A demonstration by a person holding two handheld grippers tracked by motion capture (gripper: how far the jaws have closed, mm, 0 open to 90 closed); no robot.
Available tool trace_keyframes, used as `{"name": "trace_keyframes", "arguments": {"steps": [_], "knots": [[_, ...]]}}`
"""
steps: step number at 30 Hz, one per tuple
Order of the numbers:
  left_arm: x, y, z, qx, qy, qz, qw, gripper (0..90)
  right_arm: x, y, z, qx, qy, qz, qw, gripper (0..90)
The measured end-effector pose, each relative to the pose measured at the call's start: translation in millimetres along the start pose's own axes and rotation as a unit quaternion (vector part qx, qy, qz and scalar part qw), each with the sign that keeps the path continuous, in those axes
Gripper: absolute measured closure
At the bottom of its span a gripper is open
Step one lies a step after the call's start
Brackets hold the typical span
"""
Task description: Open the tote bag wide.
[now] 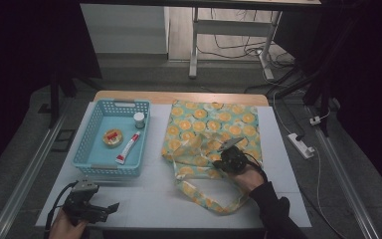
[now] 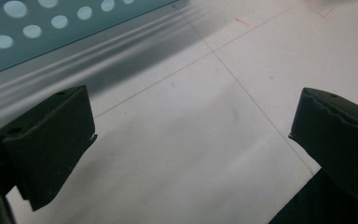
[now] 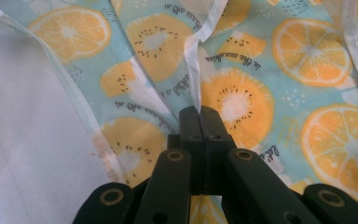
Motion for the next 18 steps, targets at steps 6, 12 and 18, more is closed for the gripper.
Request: {"name": "trace_keyframes", "arguments": {"steps": [6, 12, 18], "knots": [[-0.3, -0.1, 0.0, 0.000, -0.001, 0.000, 1.0000, 0.0, 20.0, 6.9, 15.5, -0.027, 0.052, 0.009, 0.9982, 89.8], [0.0, -0.1, 0.2, 0.000, 0.001, -0.001, 1.0000, 0.0, 24.8, 5.8, 24.9, -0.038, 0.065, 0.022, 0.9969, 90.0], [1.4, -0.5, 0.6, 0.003, 0.008, -0.006, 0.9999, 0.0, 32.3, 4.4, 37.0, -0.035, 0.079, 0.018, 0.9961, 90.0]]}}
Point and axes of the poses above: each handheld gripper's, and its own axes: x roughly backward along the jaws, z roughly out of its top, y roughly to its right, the point moved 8 cm from there along -x, roughly forward along the jaws, and after that the axes turned 4 degrees about -x, right-handed, at the moved point
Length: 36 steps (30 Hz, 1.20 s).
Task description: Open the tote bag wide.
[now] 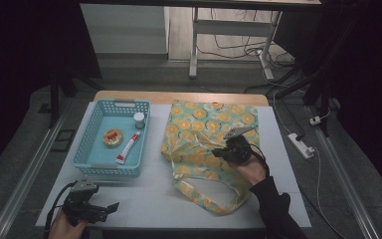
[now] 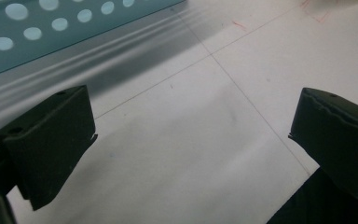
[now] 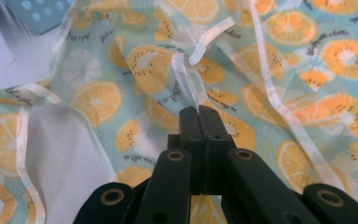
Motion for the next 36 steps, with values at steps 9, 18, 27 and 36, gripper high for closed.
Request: {"name": "trace_keyframes", "arguments": {"steps": [9, 18, 27, 36], "knots": [[1.8, -0.8, 0.2, 0.007, 0.009, -0.005, 0.9999, 0.0, 8.7, -2.2, 15.3, 0.017, 0.022, -0.006, 0.9996, 90.0], [2.1, -0.8, 0.3, 0.008, 0.011, -0.007, 0.9999, 0.0, 13.9, -9.6, 40.7, 0.021, 0.037, -0.004, 0.9991, 90.0], [2.2, -1.0, 0.4, 0.008, 0.011, -0.009, 0.9999, 0.0, 16.6, -19.7, 61.3, 0.024, 0.043, 0.004, 0.9988, 90.0], [2.8, -1.6, 0.2, 0.011, 0.013, -0.012, 0.9998, 0.0, 19.0, -22.9, 73.4, 0.030, 0.053, 0.005, 0.9981, 90.0]]}}
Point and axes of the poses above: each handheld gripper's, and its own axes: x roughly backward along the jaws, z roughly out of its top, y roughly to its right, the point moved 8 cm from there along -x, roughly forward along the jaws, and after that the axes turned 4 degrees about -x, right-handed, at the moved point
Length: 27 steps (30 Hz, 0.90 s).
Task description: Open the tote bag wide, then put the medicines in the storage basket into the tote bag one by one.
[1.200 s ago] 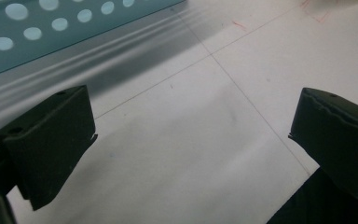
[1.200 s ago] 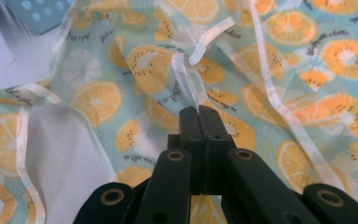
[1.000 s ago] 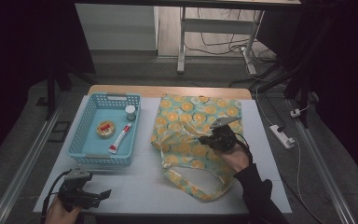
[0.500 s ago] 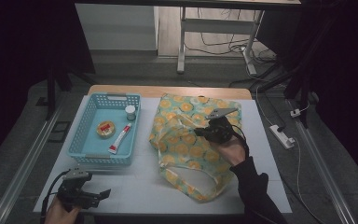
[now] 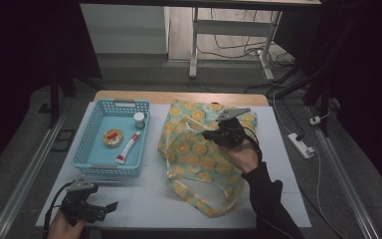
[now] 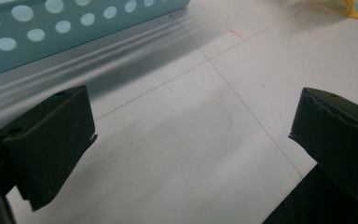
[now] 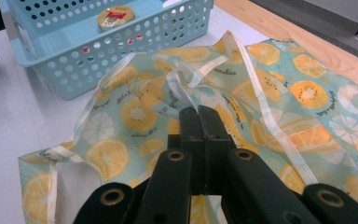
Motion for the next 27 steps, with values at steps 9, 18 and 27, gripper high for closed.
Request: {"name": "trace_keyframes", "arguments": {"steps": [9, 18, 27], "knots": [[0.0, -0.3, 0.0, 0.003, 0.000, -0.002, 1.0000, 0.0, 1.2, -0.6, 5.7, 0.002, 0.003, 0.001, 1.0000, 90.0], [1.1, -1.9, 0.3, 0.011, 0.006, -0.003, 0.9999, 0.0, 0.7, -0.5, 0.8, 0.000, 0.005, 0.001, 1.0000, 90.0], [3.4, -1.0, 1.6, 0.015, 0.017, -0.010, 0.9997, 0.0, 0.2, -0.2, -2.8, 0.002, 0.005, 0.003, 1.0000, 90.0]]}}
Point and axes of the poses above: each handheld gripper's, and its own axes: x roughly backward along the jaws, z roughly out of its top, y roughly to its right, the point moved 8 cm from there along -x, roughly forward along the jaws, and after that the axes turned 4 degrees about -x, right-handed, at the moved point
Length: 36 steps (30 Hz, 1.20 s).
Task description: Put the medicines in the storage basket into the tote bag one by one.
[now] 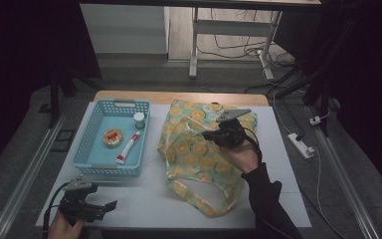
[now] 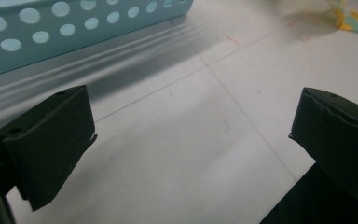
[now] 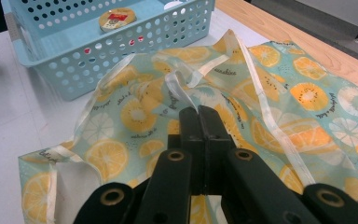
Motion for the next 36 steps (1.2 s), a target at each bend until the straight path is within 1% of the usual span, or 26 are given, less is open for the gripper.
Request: {"name": "trace_keyframes", "arguments": {"steps": [7, 9, 13, 16, 19, 21, 23, 25, 29, 31, 33, 36], "knots": [[3.1, 0.4, 1.9, 0.003, 0.006, -0.007, 0.9999, 0.0, 1.4, -0.9, 0.3, 0.004, 0.004, 0.001, 1.0000, 90.0], [4.1, 1.0, 3.0, 0.000, 0.007, -0.007, 0.9999, 0.0, 1.1, -0.7, -0.2, 0.004, 0.003, 0.001, 1.0000, 90.0], [8.0, 1.5, 7.1, -0.003, 0.018, -0.009, 0.9998, 0.0, 0.0, -0.8, -1.2, 0.005, 0.003, 0.003, 1.0000, 89.9], [10.9, 2.4, 10.2, -0.002, 0.025, -0.016, 0.9996, 0.0, 0.0, -1.2, -1.1, 0.004, 0.003, 0.004, 1.0000, 89.9], [12.8, 3.9, 12.9, -0.007, 0.028, -0.024, 0.9993, 0.0, -0.2, -0.9, -1.4, 0.003, 0.003, 0.005, 1.0000, 89.9], [14.1, 4.3, 15.3, -0.011, 0.032, -0.027, 0.9991, 0.0, -0.3, -0.7, -1.8, 0.002, 0.003, 0.005, 1.0000, 89.9], [15.3, 5.1, 18.2, -0.015, 0.041, -0.032, 0.9985, 0.0, -0.2, -0.5, -2.0, 0.001, 0.003, 0.006, 1.0000, 89.9], [16.4, 5.3, 20.7, -0.019, 0.045, -0.032, 0.9983, 0.0, 0.0, -0.5, -2.1, 0.000, 0.003, 0.006, 1.0000, 89.9], [16.5, 6.7, 23.7, -0.025, 0.047, -0.035, 0.9980, 0.0, -0.2, -0.5, -2.6, 0.001, 0.002, 0.007, 1.0000, 89.9], [16.4, 7.6, 25.9, -0.028, 0.053, -0.040, 0.9974, 0.0, -0.3, -0.1, -2.9, 0.000, 0.001, 0.007, 1.0000, 89.9], [16.7, 8.3, 28.3, -0.027, 0.058, -0.045, 0.9969, 0.0, -0.4, 0.9, -3.0, 0.000, 0.002, 0.006, 1.0000, 89.9], [18.1, 8.5, 31.8, -0.025, 0.065, -0.047, 0.9965, 0.0, 0.5, 1.6, -3.0, -0.001, 0.003, 0.006, 1.0000, 89.9]]}}
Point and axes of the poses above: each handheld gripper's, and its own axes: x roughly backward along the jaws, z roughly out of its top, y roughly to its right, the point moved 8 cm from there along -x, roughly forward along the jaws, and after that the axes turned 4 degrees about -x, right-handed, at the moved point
